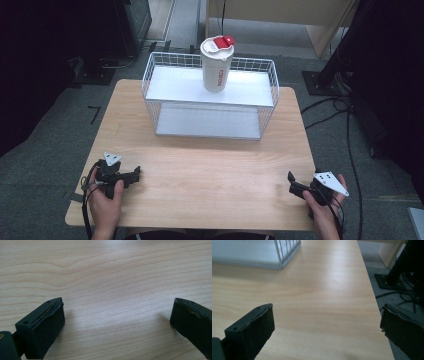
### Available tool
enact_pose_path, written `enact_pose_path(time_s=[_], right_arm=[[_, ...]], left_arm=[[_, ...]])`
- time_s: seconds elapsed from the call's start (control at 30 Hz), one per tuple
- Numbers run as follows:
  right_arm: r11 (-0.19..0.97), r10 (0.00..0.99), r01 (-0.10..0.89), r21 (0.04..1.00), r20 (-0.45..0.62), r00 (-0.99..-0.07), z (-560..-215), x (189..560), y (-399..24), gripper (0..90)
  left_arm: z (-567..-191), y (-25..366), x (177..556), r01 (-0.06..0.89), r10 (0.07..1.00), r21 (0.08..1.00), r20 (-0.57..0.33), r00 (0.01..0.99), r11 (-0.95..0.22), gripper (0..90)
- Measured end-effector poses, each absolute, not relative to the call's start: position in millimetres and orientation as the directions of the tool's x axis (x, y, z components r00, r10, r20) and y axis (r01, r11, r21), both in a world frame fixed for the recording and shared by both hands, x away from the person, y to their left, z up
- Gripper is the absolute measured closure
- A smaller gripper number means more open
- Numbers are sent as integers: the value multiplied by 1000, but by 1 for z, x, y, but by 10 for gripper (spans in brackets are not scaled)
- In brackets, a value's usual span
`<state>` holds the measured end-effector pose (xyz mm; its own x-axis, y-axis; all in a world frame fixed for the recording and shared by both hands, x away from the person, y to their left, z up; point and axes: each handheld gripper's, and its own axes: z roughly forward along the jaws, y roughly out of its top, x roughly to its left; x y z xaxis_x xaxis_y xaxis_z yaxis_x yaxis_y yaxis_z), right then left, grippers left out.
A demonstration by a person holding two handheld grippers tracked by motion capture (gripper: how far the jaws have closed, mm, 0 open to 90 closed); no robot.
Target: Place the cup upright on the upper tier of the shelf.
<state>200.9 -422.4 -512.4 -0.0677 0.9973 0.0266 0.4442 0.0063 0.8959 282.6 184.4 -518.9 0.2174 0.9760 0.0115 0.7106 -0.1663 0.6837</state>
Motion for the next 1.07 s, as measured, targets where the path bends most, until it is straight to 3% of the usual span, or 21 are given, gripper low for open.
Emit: enact_pose_path(time_s=[0.07,0.3,0.4,0.43,0.53,1.07], right_arm=[[42,998,500,865,-15,-58,-520,199,-420,0],[48,998,570,820,-15,-62,-522,192,-424,0],[67,997,630,774,-31,-68,-524,192,-424,0],[63,997,692,719,-13,-77,-526,194,-425,0],[34,997,706,707,28,-77,-527,195,-428,0],[90,988,699,709,27,-155,-527,200,-426,0]], left_arm=[[-519,184,283,711,976,684,12,218,-167,0],[-519,184,283,710,976,684,12,218,-167,0],[-519,184,283,711,976,683,11,218,-167,0],[-519,184,283,710,976,684,12,218,-167,0],[-519,184,283,710,976,684,11,218,-167,0],[-519,184,283,709,976,685,12,217,-166,0]])
